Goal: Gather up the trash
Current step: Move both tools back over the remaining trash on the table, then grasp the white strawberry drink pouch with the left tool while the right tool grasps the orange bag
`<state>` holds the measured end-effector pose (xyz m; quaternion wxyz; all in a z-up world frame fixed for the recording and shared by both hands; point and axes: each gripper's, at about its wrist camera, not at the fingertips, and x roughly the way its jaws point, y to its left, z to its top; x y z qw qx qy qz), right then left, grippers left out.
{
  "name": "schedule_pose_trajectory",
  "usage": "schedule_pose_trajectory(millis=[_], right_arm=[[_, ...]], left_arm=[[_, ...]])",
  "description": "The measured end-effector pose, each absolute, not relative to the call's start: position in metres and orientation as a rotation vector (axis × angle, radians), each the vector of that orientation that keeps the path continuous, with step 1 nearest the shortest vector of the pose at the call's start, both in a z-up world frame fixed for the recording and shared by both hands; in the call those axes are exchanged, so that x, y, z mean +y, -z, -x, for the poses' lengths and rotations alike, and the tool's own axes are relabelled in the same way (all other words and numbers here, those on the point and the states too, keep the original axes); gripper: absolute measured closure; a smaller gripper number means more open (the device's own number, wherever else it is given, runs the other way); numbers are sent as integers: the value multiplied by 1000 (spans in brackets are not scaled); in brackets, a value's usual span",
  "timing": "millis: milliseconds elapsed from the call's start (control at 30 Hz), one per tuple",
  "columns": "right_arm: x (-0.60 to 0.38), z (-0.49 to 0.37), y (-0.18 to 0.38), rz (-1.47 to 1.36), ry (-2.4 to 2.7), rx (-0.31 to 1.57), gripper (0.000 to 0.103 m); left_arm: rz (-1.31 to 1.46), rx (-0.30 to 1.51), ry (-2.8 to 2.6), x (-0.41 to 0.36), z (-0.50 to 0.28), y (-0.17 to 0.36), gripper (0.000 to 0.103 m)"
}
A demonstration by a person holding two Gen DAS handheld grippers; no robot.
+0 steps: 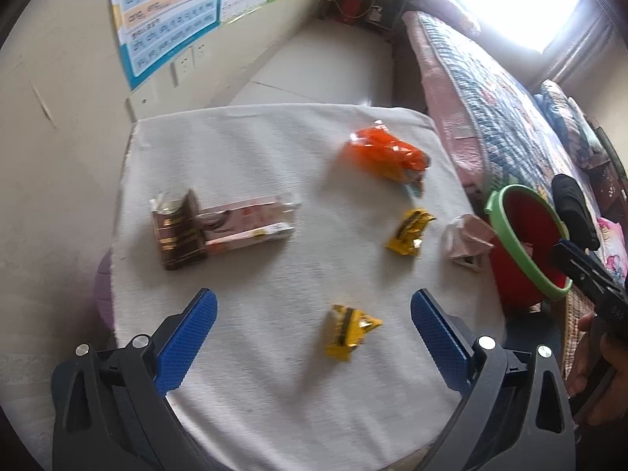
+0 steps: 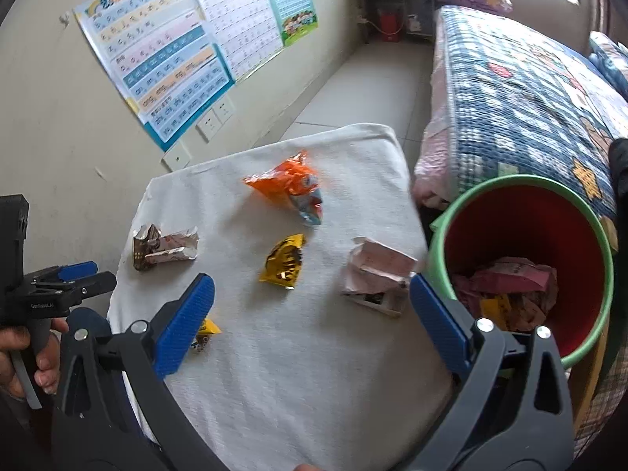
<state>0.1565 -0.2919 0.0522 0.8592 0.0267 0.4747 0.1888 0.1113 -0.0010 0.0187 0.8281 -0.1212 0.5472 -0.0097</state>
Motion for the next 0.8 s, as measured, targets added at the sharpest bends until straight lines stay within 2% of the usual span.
schedule_pose_trajectory(millis=[367,800], right_arm=[[-233,-182,-42,67,-466,1022,5],[-194,-255,7,283,-464,1116,5]], left_arm=[[84,1226,13,21,-123,0,8],[-226,1325,117,12,-184,50,8]])
